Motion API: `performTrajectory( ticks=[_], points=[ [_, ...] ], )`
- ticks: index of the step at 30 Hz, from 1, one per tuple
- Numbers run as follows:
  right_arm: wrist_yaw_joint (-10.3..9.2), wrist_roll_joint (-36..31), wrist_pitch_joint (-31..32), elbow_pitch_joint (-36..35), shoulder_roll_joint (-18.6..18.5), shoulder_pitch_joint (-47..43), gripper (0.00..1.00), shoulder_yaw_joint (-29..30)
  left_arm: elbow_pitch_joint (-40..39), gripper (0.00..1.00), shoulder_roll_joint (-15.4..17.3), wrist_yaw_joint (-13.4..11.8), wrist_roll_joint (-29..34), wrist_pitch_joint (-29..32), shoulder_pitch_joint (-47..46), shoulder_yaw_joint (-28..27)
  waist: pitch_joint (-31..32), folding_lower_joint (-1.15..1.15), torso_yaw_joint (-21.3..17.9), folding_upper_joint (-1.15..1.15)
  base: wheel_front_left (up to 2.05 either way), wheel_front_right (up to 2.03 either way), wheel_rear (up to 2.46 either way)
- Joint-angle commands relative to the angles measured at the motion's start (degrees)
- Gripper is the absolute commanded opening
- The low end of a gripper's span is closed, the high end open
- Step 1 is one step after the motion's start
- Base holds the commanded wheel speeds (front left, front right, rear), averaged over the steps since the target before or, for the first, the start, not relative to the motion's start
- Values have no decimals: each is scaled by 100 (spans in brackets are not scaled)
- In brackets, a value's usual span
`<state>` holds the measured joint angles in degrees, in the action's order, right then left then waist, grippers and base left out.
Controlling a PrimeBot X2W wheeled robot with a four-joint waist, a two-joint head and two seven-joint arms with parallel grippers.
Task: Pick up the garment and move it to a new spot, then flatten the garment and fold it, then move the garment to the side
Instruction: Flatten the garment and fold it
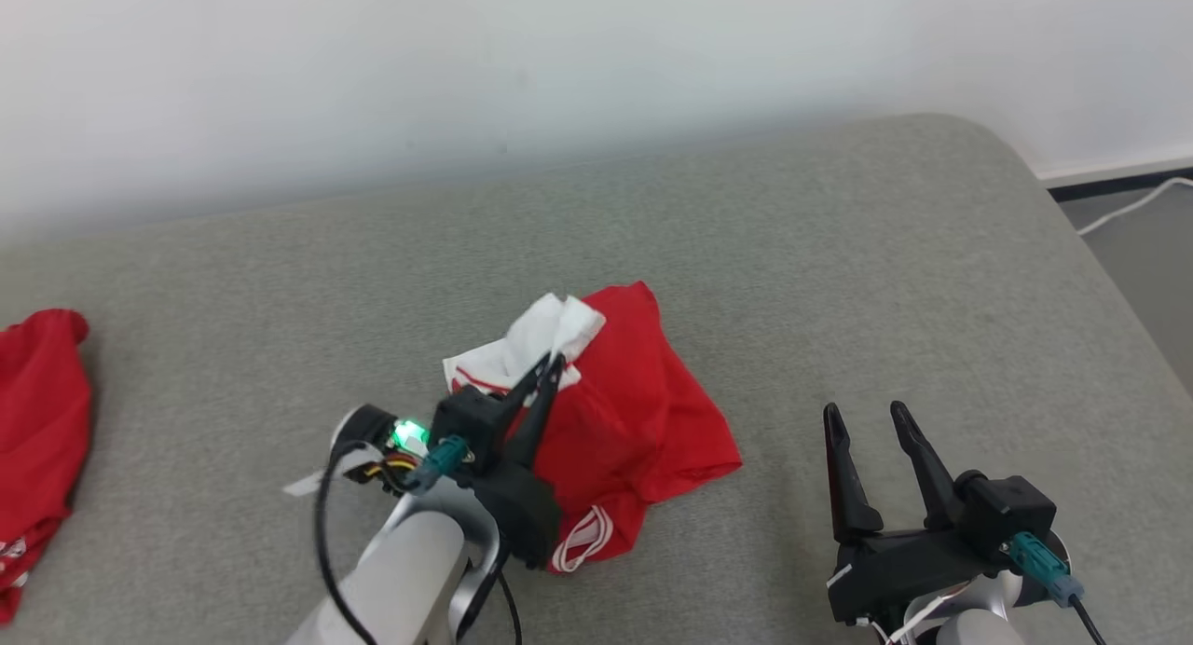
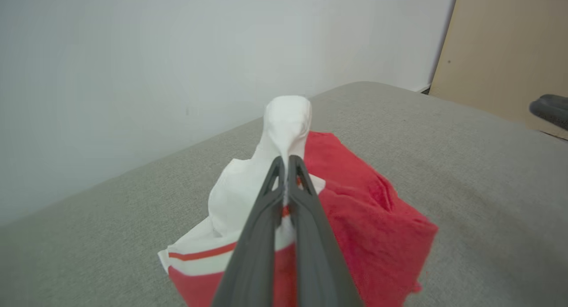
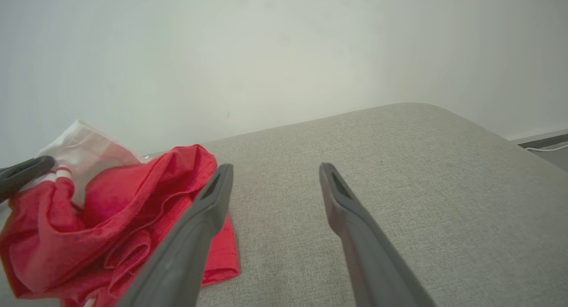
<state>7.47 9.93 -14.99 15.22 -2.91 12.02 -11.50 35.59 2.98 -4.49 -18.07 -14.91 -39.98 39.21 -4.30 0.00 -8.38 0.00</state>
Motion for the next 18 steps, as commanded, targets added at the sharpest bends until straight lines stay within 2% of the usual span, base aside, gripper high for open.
performTrajectory(
  ticks=[1,9,18],
  points=[
    [4,-40,-27,-20,1,-89,100,8,-102,0,48,-42,-29,-32,-13,-83,66,0,184,0,0,0,0],
    [4,-51,-20,-35,0,-219,100,58,-1394,0,543,-386,-51,-38,513,-762,178,0,690,0,0,0,0],
    [4,-24,-16,-68,1,-228,100,79,-2686,0,984,-779,-258,-35,1792,-1529,115,0,1107,0,0,0,0]
  ],
)
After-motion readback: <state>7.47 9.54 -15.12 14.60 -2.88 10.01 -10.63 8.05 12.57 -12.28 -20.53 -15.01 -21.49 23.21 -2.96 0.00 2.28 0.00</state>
